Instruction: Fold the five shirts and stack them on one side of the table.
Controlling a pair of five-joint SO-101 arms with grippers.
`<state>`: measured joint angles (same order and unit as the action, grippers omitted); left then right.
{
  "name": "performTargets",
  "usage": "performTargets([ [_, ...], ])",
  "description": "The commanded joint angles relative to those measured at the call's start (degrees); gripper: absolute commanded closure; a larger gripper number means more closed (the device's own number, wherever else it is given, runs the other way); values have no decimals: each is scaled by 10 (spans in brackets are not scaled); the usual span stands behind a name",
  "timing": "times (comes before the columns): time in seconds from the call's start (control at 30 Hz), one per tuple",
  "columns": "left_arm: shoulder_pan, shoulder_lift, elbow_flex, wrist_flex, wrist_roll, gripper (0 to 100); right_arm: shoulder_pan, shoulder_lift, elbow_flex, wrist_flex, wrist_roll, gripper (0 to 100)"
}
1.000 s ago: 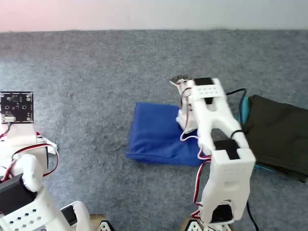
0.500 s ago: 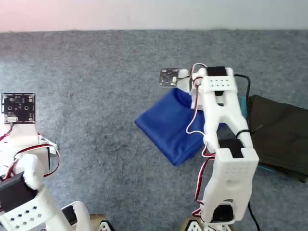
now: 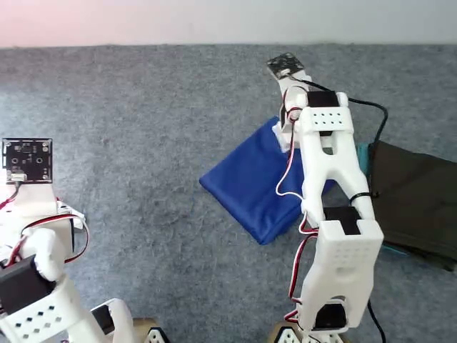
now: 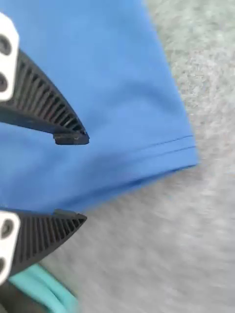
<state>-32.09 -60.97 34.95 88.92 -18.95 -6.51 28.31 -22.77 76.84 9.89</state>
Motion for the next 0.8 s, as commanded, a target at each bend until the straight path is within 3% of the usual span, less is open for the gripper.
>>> performTargets([
  [0.0,-2,-6,-6,-8,-3,986,-24,-61,-26,100,-156,775],
  [0.2,-2,-6,-5,-8,-3,986,-63,-73,-25,177,-338,775],
  [0.27,-2,-6,-5,-7,-2,986,-80,-72,-25,192,-365,759],
  [0.43,-3,-6,-5,-7,-2,986,-102,-71,-23,190,-479,549],
  [0.5,-3,-6,-6,-6,-2,986,-99,-71,-23,166,-511,492],
  [0.77,-4,-7,-6,-6,-2,986,-78,-1,11,59,-563,492],
])
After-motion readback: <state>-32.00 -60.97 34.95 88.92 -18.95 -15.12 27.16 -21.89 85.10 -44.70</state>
